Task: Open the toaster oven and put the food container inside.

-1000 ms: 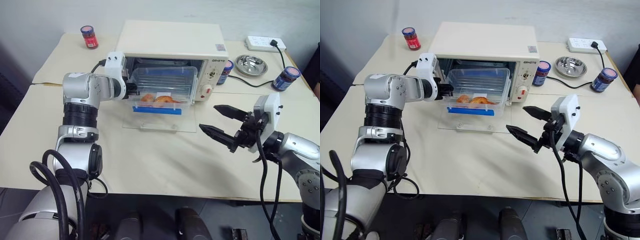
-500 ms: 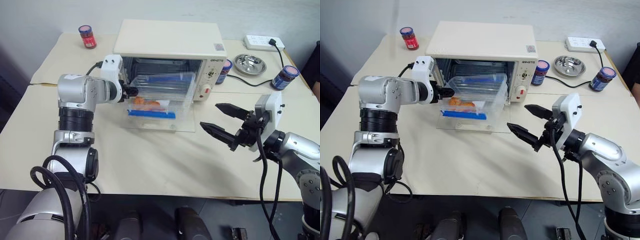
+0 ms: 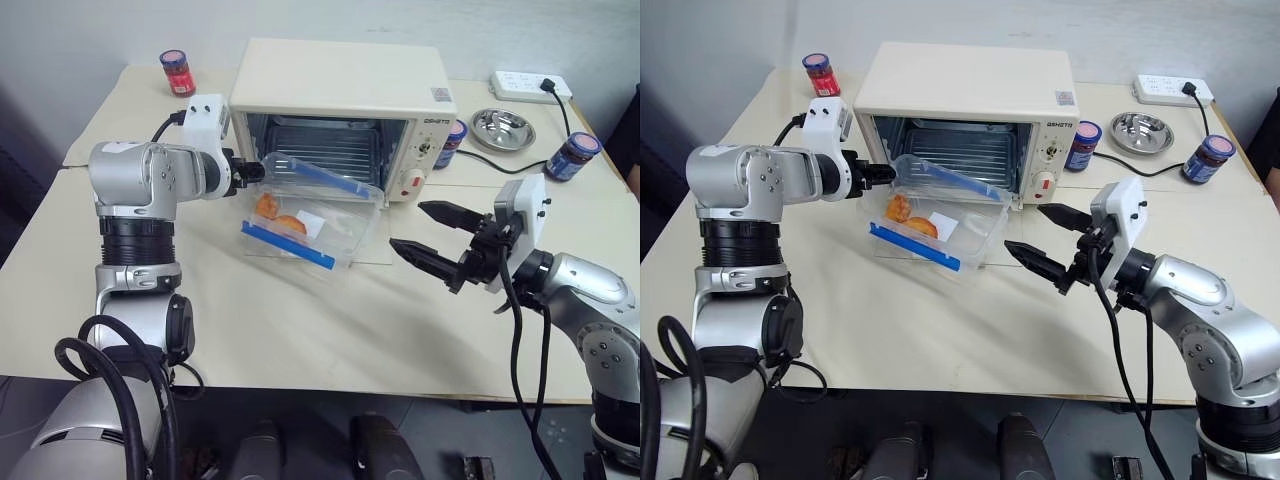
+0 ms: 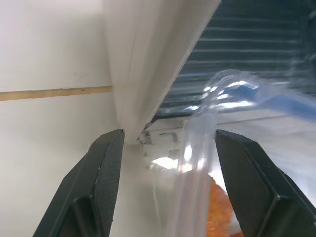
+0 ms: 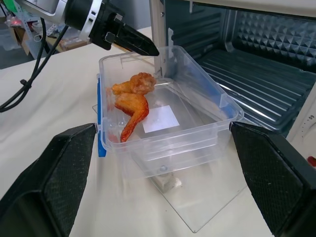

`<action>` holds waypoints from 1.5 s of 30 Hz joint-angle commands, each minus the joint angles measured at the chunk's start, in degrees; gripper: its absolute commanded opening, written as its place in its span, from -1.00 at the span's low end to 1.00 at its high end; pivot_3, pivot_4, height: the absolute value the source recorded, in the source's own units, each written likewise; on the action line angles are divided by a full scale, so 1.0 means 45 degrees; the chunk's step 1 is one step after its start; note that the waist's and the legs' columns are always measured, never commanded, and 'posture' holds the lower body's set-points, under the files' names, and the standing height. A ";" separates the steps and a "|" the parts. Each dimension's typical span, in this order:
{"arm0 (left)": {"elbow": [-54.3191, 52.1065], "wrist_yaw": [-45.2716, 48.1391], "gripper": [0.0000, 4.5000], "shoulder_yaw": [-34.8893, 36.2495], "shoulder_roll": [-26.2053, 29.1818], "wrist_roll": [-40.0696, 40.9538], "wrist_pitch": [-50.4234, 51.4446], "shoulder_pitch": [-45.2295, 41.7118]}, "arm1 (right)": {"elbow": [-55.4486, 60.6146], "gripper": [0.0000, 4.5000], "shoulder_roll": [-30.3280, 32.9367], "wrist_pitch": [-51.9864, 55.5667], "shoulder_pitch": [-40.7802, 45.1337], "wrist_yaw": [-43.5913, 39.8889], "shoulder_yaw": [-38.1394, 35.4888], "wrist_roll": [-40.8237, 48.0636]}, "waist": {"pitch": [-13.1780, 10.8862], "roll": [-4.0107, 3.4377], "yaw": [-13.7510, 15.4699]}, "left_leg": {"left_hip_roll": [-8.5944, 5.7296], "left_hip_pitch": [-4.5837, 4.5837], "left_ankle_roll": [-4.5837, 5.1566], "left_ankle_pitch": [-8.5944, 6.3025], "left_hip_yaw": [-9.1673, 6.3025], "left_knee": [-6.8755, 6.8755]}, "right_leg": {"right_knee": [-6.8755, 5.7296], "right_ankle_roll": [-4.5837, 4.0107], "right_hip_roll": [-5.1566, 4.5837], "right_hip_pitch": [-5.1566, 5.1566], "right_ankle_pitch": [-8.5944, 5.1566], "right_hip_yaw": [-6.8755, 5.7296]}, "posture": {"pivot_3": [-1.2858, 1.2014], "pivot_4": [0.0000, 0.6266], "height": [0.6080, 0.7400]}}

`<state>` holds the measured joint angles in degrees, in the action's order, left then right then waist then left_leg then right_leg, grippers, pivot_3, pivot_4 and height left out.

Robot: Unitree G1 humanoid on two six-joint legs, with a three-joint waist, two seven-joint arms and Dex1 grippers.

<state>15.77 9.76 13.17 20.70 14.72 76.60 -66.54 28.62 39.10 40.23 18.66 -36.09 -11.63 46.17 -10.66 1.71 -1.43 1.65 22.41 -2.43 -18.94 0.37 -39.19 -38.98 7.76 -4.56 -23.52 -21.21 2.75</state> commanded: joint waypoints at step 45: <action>-0.2361 1.0376 -1.00 -0.2781 0.5189 0.1517 -0.9249 0.6158 | -0.4251 -0.93 -0.2872 -0.1221 0.3497 0.0170 0.4806 -0.4261 | -0.0004 -0.0011 -0.0102 | 0.0002 0.0001 0.0031 0.0005 -0.0015 0.0010 | 0.0017 -0.0008 0.0005 0.0003 0.0003 -0.0008 | 0.03 -0.52 1.00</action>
<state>5.07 58.65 -0.10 44.58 22.29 36.11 -37.49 10.21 27.01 37.25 32.81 -35.72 10.93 28.60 -10.67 1.66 -1.89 1.66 22.42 -2.30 -18.91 0.30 -39.16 -38.90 7.73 -4.54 -23.52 -21.20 2.71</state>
